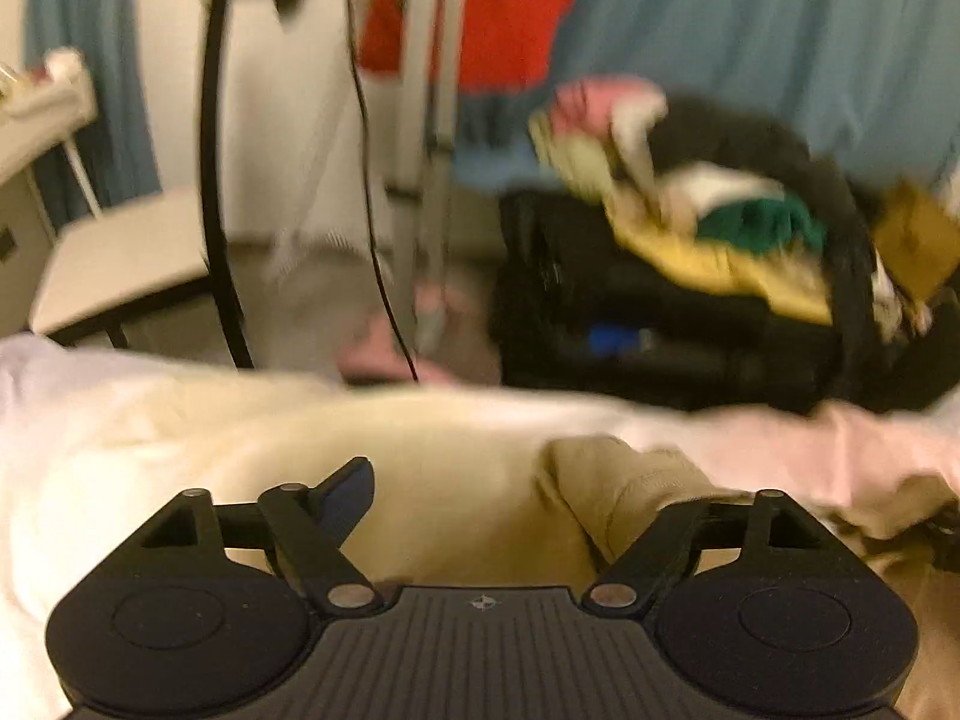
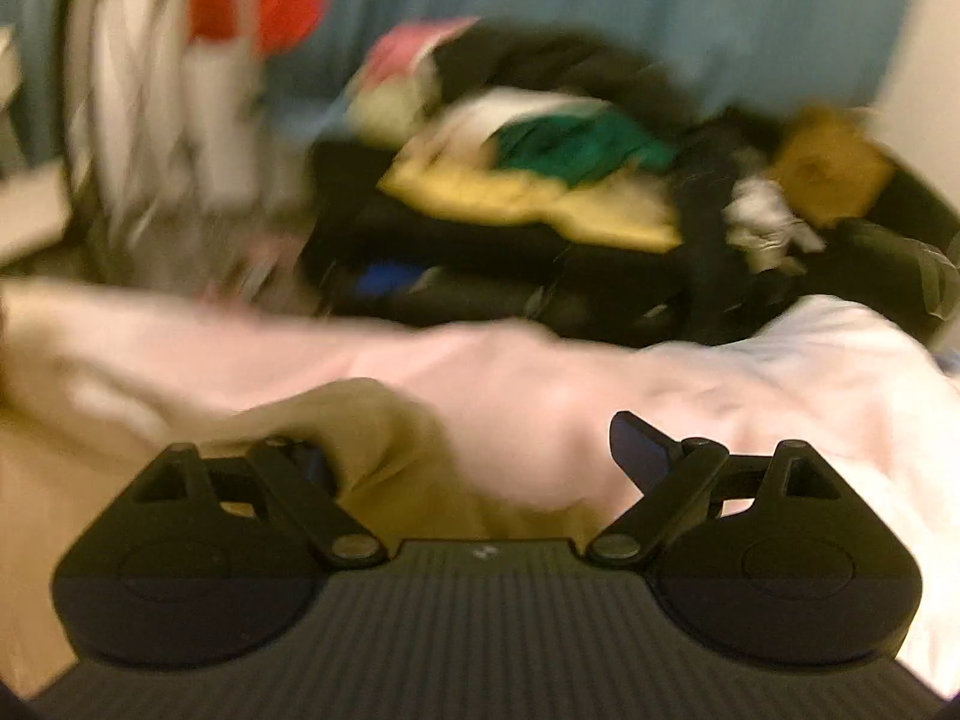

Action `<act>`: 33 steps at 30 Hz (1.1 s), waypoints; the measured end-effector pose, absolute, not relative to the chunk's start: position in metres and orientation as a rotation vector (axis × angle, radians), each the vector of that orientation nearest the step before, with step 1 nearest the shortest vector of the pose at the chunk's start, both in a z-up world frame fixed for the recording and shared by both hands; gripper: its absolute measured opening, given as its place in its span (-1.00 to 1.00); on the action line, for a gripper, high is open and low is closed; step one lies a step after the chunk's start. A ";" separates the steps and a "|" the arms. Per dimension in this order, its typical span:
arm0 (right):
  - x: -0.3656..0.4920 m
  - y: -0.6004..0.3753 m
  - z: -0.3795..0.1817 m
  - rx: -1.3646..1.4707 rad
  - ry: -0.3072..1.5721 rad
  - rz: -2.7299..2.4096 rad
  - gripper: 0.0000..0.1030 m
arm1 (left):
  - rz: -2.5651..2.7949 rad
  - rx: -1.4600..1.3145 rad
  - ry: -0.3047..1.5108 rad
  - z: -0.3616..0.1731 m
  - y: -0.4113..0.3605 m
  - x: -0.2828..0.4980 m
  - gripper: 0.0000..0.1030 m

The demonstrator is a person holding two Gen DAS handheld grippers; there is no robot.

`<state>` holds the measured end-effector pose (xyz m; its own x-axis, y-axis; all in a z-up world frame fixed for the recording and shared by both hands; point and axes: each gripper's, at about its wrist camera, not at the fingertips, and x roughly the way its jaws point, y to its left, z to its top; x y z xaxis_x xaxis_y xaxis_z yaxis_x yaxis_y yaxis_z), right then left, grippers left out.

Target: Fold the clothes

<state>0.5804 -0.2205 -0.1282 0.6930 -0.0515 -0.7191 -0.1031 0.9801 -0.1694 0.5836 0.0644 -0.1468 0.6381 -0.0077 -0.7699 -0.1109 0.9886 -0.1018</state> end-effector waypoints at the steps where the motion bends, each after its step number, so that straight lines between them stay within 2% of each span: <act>1: 0.583 -0.216 -0.125 -0.218 0.836 0.061 0.76 | 0.034 -0.141 0.916 -0.145 0.064 0.587 0.64; 4: 0.581 -0.211 -0.110 -0.206 0.896 0.142 0.76 | -0.012 -0.122 0.988 -0.128 0.064 0.591 0.79; 7: 0.567 -0.215 -0.087 -0.127 0.911 0.197 0.76 | -0.040 -0.115 0.972 -0.103 0.057 0.569 0.84; 12: 0.511 -0.221 -0.060 -0.040 0.803 0.143 0.76 | -0.068 -0.092 0.894 -0.061 0.042 0.494 0.94; 17: 0.412 -0.219 -0.039 0.078 0.703 0.104 0.76 | -0.044 -0.067 0.785 -0.038 0.024 0.407 0.96; 22: 0.288 -0.224 -0.033 0.146 0.602 0.070 0.76 | 0.053 -0.087 0.710 -0.032 0.024 0.368 0.96; 26: 0.234 -0.229 -0.043 0.183 0.590 0.137 0.76 | 0.075 -0.135 0.701 -0.019 0.031 0.352 0.96; 31: 0.293 -0.227 -0.042 0.169 0.574 0.174 0.74 | 0.065 -0.171 0.595 0.000 0.042 0.303 0.96; 33: 0.335 -0.221 -0.048 0.196 0.591 0.195 0.36 | 0.084 -0.215 0.561 -0.003 0.050 0.271 0.96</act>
